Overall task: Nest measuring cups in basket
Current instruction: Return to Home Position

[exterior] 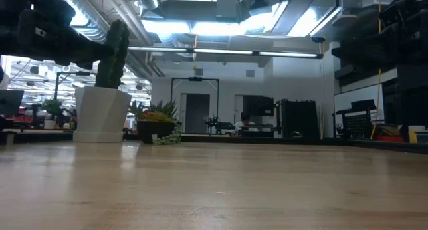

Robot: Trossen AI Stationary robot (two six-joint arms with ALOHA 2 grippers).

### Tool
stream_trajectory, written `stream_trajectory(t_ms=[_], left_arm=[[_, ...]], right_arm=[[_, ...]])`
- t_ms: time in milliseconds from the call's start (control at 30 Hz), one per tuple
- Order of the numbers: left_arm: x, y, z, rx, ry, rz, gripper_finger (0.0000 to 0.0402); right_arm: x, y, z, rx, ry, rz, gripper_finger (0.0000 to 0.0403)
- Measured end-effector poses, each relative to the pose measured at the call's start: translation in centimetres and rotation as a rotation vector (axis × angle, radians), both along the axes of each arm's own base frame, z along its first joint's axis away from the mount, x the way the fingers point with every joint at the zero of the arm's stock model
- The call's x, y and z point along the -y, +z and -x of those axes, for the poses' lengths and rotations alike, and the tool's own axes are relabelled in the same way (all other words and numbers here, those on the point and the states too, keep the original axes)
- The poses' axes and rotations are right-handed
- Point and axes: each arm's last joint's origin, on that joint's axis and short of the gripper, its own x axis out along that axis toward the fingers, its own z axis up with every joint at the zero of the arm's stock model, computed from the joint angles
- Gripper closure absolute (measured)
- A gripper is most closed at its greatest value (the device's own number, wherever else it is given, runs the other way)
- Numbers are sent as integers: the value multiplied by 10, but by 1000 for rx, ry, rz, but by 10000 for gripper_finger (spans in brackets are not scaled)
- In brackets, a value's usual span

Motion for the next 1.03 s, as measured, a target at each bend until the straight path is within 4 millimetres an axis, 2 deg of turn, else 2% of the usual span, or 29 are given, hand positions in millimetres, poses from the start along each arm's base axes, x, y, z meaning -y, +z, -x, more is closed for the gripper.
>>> stream_trajectory(t_ms=[667,1033], left_arm=[[0,0,0,0,0,0,398],[0,0,0,0,0,0,381]], right_arm=[[0,0,0,0,-1,0,226],[0,0,0,0,-1,0,226]])
